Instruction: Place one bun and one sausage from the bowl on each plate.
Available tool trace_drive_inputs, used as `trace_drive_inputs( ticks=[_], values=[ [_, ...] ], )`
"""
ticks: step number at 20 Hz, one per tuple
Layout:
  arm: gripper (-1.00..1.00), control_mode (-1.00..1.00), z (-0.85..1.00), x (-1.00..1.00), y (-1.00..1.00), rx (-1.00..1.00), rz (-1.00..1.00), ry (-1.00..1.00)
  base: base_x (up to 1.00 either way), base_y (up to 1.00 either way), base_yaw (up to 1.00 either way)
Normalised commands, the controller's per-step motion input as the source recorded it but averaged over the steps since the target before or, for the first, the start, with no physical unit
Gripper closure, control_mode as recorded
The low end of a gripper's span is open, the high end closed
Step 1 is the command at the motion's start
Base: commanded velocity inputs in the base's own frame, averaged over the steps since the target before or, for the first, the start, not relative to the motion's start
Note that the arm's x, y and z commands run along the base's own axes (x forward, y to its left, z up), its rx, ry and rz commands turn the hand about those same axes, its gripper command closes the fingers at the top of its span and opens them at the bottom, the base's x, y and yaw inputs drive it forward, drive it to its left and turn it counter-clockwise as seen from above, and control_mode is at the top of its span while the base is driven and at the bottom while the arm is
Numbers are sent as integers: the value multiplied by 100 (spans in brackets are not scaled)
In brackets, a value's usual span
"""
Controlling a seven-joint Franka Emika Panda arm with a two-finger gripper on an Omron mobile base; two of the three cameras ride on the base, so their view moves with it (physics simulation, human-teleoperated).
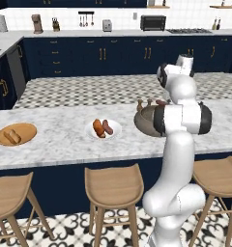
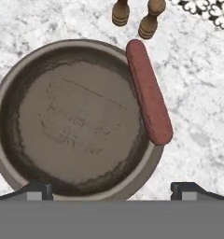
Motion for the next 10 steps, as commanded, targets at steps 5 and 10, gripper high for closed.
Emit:
trace_drive_inputs(
  ticks=[5,10],
  values=[
    [-100,-100,-40,41,-6,0,-27,3,0,0,0],
    [-100,-100,-28,28,-36,0,-3,0,0,0,0]
  ],
)
